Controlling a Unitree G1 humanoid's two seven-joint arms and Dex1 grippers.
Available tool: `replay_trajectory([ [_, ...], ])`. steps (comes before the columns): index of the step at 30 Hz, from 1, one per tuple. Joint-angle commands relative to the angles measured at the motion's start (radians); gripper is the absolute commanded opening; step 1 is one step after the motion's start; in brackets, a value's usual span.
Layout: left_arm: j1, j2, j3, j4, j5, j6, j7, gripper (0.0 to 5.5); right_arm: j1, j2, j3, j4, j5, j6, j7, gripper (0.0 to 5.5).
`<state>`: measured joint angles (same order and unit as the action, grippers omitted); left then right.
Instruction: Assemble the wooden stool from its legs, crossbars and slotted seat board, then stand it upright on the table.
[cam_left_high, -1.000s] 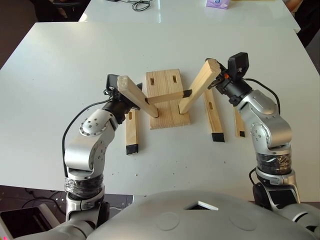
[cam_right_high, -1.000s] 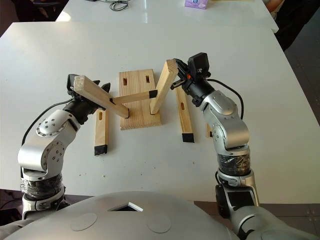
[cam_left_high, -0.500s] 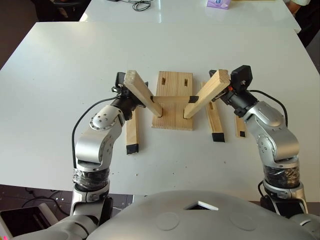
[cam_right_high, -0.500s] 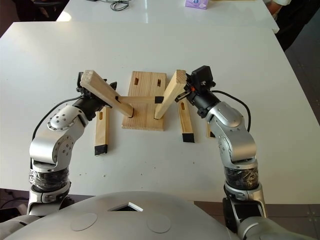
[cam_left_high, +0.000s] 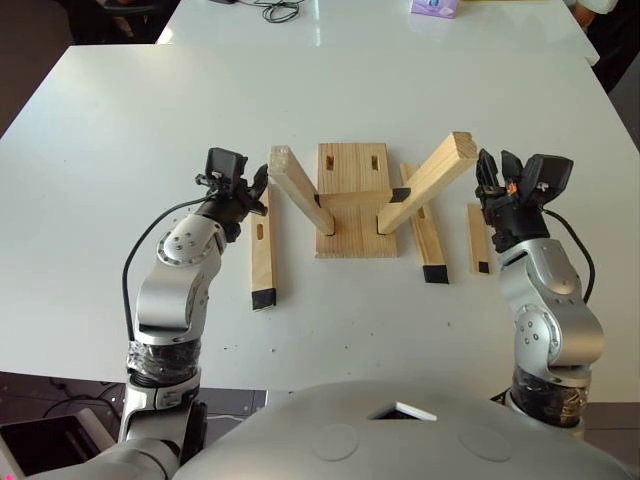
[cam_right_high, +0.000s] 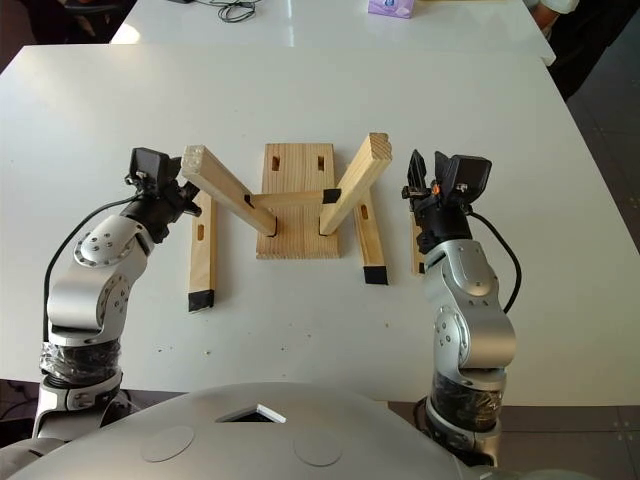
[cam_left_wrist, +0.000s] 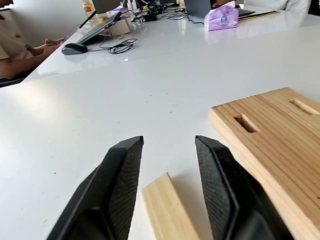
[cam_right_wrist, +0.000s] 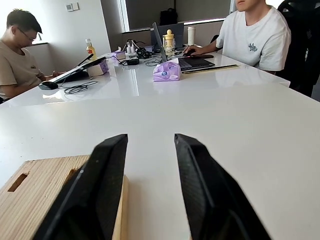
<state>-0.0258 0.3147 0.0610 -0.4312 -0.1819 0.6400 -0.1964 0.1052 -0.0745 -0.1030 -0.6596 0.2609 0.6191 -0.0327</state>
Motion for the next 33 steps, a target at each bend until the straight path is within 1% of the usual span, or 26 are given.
replay_trajectory([
  [1,0.011,-0.028,0.049,-0.032,-0.014,-0.011,0.026,1.91,0.024,0.013,-0.003,-0.027,-0.019,0.016,-0.030,1.94],
  [4,0.004,-0.045,0.065,-0.040,-0.022,-0.018,0.032,1.91,0.026,0.016,-0.020,-0.027,-0.027,0.017,-0.047,1.94],
  [12,0.003,-0.058,0.039,-0.030,-0.009,-0.005,0.035,1.91,0.009,0.007,-0.019,-0.013,-0.054,0.017,-0.048,1.94],
  [13,0.002,-0.058,0.032,-0.030,-0.008,-0.005,0.032,1.91,0.009,0.005,-0.018,-0.013,-0.061,0.017,-0.050,2.13],
  [15,0.000,-0.058,0.024,-0.031,-0.006,-0.005,0.030,1.91,0.010,0.007,-0.018,-0.012,-0.066,0.015,-0.051,2.31],
  [17,0.004,-0.061,0.023,-0.034,-0.003,-0.006,0.038,1.91,0.001,0.008,-0.020,-0.002,-0.071,0.015,-0.050,2.69],
  [20,0.002,-0.063,0.024,-0.031,0.004,-0.010,0.050,1.91,-0.011,0.013,-0.024,0.008,-0.071,0.015,-0.049,3.12],
  [24,-0.012,-0.053,0.047,-0.030,0.023,-0.005,0.078,1.91,-0.020,0.004,-0.029,0.006,-0.111,0.043,-0.081,3.16],
  [26,-0.029,-0.038,0.086,-0.028,0.030,0.005,0.094,1.91,-0.025,0.002,-0.065,0.001,-0.135,0.046,-0.111,3.16],
  [29,-0.048,0.001,0.121,-0.049,0.016,0.023,0.072,1.91,-0.038,-0.004,-0.107,-0.021,-0.158,0.050,-0.139,3.16],
  [31,-0.063,0.015,0.117,-0.069,0.004,0.050,0.053,1.91,-0.051,-0.005,-0.088,-0.048,-0.168,0.062,-0.139,3.16],
  [33,-0.090,0.001,0.065,-0.103,-0.010,0.099,0.046,1.91,-0.076,0.015,0.010,-0.068,-0.176,0.086,-0.131,3.16],
])
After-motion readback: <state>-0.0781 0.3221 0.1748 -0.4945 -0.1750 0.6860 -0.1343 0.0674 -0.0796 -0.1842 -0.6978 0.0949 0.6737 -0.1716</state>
